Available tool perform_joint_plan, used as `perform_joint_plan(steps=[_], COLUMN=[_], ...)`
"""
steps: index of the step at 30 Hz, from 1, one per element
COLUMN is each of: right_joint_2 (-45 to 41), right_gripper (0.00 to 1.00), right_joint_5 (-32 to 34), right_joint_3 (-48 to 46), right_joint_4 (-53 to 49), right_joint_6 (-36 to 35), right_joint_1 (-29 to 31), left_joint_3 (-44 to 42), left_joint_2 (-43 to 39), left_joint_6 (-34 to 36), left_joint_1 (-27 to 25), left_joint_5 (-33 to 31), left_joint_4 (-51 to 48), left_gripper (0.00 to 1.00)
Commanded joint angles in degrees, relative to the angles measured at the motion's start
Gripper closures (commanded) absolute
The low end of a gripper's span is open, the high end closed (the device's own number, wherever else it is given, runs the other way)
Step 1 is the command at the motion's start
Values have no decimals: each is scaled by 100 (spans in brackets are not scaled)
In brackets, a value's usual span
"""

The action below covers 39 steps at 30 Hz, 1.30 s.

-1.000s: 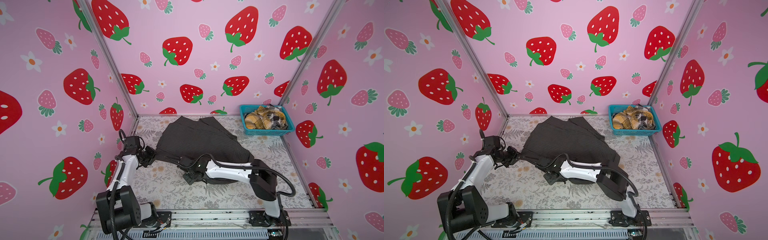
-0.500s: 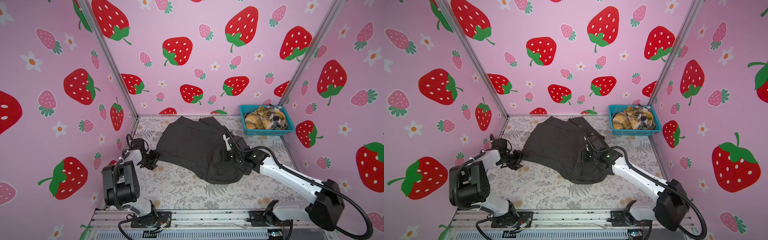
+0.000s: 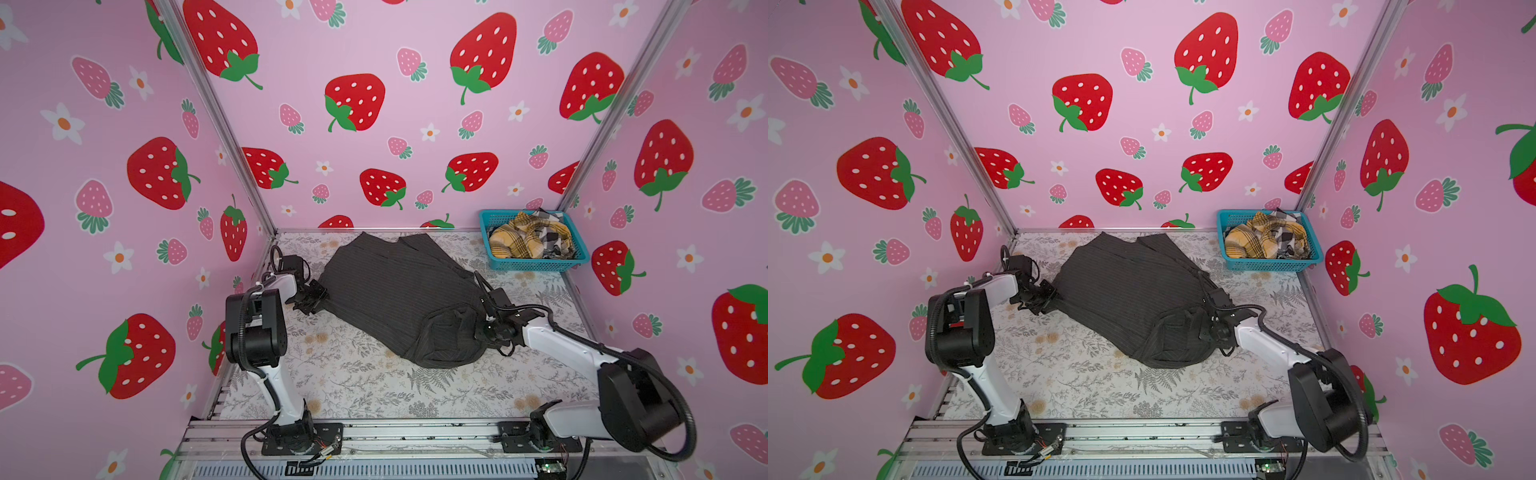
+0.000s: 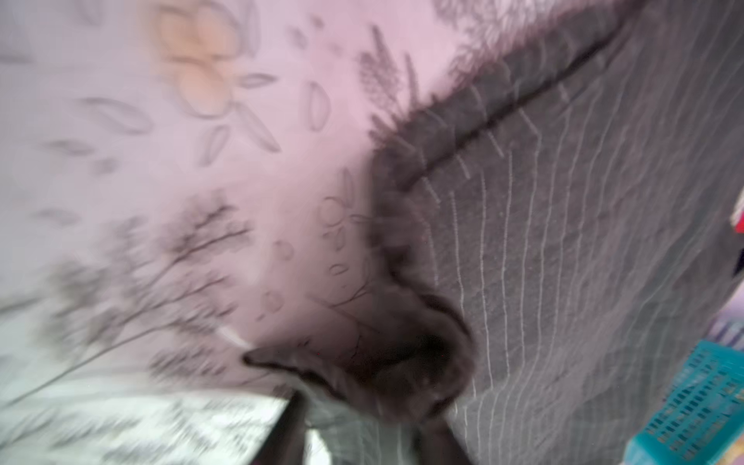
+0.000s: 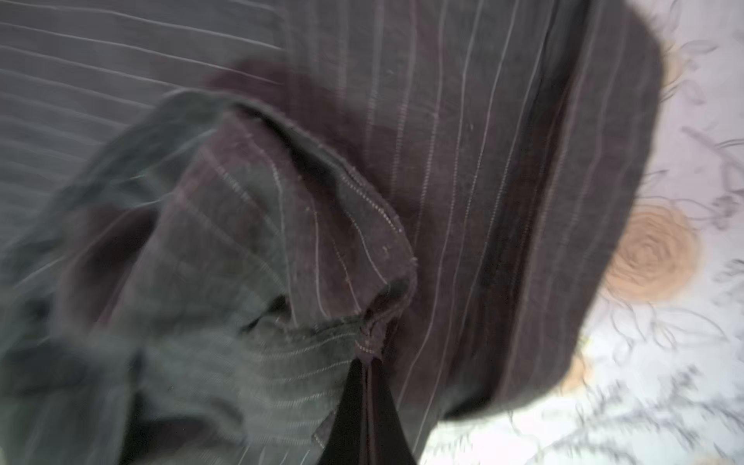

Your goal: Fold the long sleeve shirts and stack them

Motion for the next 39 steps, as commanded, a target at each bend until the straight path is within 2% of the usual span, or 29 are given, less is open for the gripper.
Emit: perform_joint_plan(steps=[1,5,9,12,15,18,23,28,32,34,36,37,39], right_joint_2=[965,2562,3775,4113,3790,2896,800,-1410,-2480,-2901,-3385,-3588,-3909], right_gripper=[100,100,100,100,100,100,100,100,100,100,100,100,100], right_joint_5=[46,70,174,201,193,-33,-65,655,1207,1030,386,35,-432], right_joint_3=[422,1900,4289,6102,6840,6521,4774,3097,2543,2220,1626,1266,765], right_joint_4=[338,596,178,-434,-861,-986,-1093,-1791,-2760,-3032,-2980,-2810,-2484], right_joint_6=[-435,-998,-1493,-1742,-1828,-1855,-1702,-1289,-915,-741,-661,-624,-491], right_joint_1=[-215,-550,-764,-799,-797,-792,-779,-779,-779,-770,-700,-598,-385], left_joint_3=[173,165,-94,-452,-738,-1063,-1512,-1843,-2277,-2474,-2572,-2599,-2587], left_joint_2=[267,-32,-986,-1829,-2288,-2625,-2994,-3130,-3299,-3358,-3345,-3370,-3495], left_joint_6=[-30,-116,-335,-406,-411,-430,-314,-39,21,64,91,103,158], left_joint_1=[2,77,131,105,72,71,151,199,201,201,186,158,143], left_joint_5=[-364,-623,-1163,-1187,-932,-708,-699,-732,-738,-699,-593,-556,-581], left_joint_4=[-407,-601,-888,-982,-1095,-1124,-1286,-1483,-1496,-1442,-1441,-1483,-1636], left_gripper=[100,100,100,100,100,100,100,100,100,100,65,52,36])
